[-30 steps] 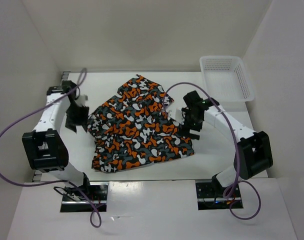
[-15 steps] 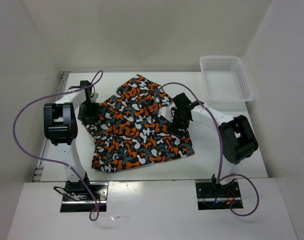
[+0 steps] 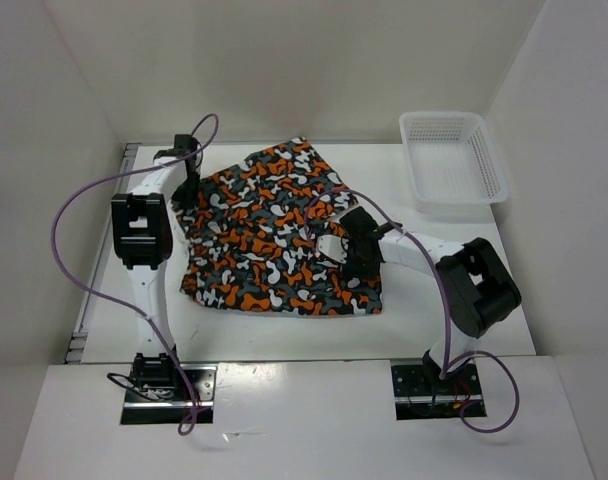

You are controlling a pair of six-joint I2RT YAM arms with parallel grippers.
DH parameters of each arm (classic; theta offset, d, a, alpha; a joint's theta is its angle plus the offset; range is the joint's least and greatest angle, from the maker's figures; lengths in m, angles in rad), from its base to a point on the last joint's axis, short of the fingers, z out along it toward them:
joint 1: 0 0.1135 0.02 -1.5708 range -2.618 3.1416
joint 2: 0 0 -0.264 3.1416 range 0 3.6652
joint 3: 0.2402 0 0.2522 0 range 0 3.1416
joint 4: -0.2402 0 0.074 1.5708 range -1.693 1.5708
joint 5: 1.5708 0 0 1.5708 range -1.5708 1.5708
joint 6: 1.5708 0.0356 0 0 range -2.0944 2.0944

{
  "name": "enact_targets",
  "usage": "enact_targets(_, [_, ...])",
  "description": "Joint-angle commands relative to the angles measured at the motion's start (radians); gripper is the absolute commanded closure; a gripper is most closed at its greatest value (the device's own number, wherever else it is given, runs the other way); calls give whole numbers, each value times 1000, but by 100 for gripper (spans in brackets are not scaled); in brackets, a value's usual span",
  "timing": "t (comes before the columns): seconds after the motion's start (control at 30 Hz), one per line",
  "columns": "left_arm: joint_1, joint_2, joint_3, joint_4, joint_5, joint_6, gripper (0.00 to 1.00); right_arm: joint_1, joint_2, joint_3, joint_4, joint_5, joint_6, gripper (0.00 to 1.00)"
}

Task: Fold and stack the shorts
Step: Flatten the shorts out

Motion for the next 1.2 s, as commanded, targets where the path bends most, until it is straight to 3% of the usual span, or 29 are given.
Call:
enact_targets(0.0, [-37,118,212,146,18,-2,74,5,-5,-74,-55,51,-30,39])
enact_targets(0.1, [-63,195,425,86,44,-2,59,5,-23,-40,-37,60,9,37])
enact_targets(0.2, [-74,206,501,20,87,-2,53,5,-41,81,-34,-4,80,33])
enact_targets(0.27, [-74,151,458,20,107,-2,48,5,-42,169,-60,-70,141,30])
enact_targets(0.43, [-74,71,340,48,107,-2,40,-54,82,620,-101,-352,336,29])
enact_targets(0.57, [-74,60,340,9,86,-2,40,-104,339,948,9,-345,534,29])
enact_targets(0.67, [-74,-35,241,-41,182,-2,40,-145,522,1114,9,-281,647,29])
enact_targets(0.9, [-49,-393,-280,-150,330,-2,35,-167,627,1107,83,-127,750,28])
enact_targets(1.07, [-5,-446,-433,-259,552,-2,34,-167,658,1021,102,-38,741,28])
enact_targets(1.17, [-15,-402,-482,-297,624,-2,25,-157,658,950,112,24,732,28])
